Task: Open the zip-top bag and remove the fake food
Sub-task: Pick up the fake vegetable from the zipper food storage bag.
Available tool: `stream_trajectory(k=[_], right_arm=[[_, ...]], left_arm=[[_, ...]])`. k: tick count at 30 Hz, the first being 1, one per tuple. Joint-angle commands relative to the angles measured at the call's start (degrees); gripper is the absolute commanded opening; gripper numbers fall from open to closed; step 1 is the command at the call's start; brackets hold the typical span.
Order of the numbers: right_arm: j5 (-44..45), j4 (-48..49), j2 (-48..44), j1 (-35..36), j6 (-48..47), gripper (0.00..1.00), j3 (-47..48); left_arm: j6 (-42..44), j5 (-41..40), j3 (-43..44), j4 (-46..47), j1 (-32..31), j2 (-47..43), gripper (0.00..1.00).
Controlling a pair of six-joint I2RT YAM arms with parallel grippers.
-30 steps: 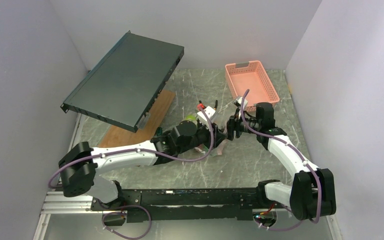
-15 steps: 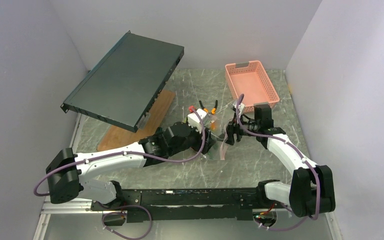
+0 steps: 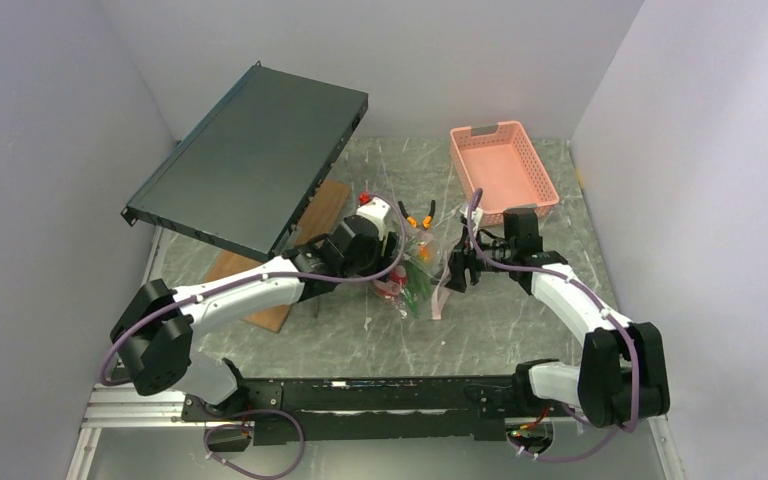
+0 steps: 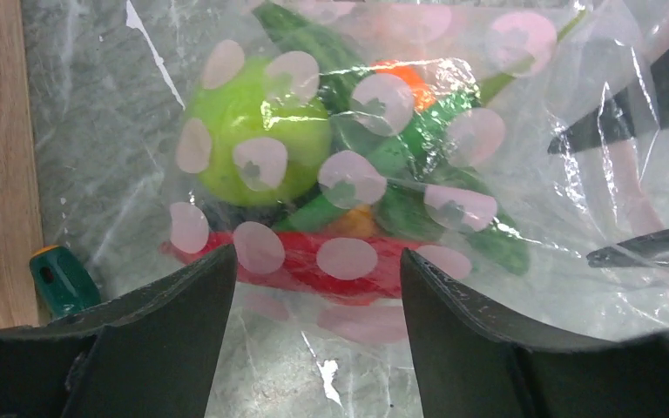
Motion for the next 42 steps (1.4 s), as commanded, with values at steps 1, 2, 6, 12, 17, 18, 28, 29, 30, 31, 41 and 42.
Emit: stream_trajectory(k=[1, 2, 6, 12, 17, 18, 28, 29, 30, 31, 41, 42], right_arm=[[-0.21, 1.33, 2.39, 0.68, 1.58, 0.58, 2.64], [0.36, 1.34, 2.76, 0.94, 1.99, 0.56, 2.88], [1.86, 0.63, 4.45, 1.1, 2.73, 0.54, 4.01], [2.07, 0.11, 5.11, 1.11, 2.78, 0.54, 4.51], [2.21, 0.17, 5.95, 1.12, 3.33, 0.58, 4.78], [2.28, 0.33, 6.14, 1.11, 3.57, 0.58, 4.75], [7.74, 2.71, 7.94, 1.74, 7.32, 0.65, 4.39], [7.91, 2.9, 8.09, 2.05, 7.58, 0.66, 4.35], [8.34, 2.91, 8.3, 2.7, 7.65, 0.66, 4.42], [9.04, 2.92, 8.52, 3.44, 7.59, 0.66, 4.55], [17.43, 2.51, 10.2, 5.38, 8.0, 0.65, 5.5], [17.37, 2.39, 10.13, 5.4, 7.93, 0.6, 5.6]], left_arm=[[1.55, 6.54, 2.32, 4.37, 3.16, 0.46, 0.76], [1.98, 8.54, 2.25, 5.85, 3.92, 0.78, 0.79], [4.13, 12.17, 3.12, 7.93, 6.54, 2.62, 0.85], [5.09, 14.16, 5.05, 8.24, 10.24, 7.36, 0.86], [4.92, 18.14, 4.83, 9.12, 11.52, 10.84, 0.86], [4.59, 19.09, 4.55, 9.26, 11.53, 11.29, 0.85], [-0.71, 26.54, -3.24, 16.17, 11.5, 11.38, 0.67], [-1.36, 27.13, -3.69, 16.96, 11.48, 11.41, 0.66], [-1.9, 27.95, -4.13, 17.48, 11.52, 11.68, 0.64], [-2.36, 28.9, -4.4, 18.02, 11.52, 11.98, 0.61], [-5.07, 31.72, -6.07, 21.0, 10.83, 12.92, 0.47], [-5.06, 31.44, -6.02, 20.92, 10.72, 12.76, 0.47]])
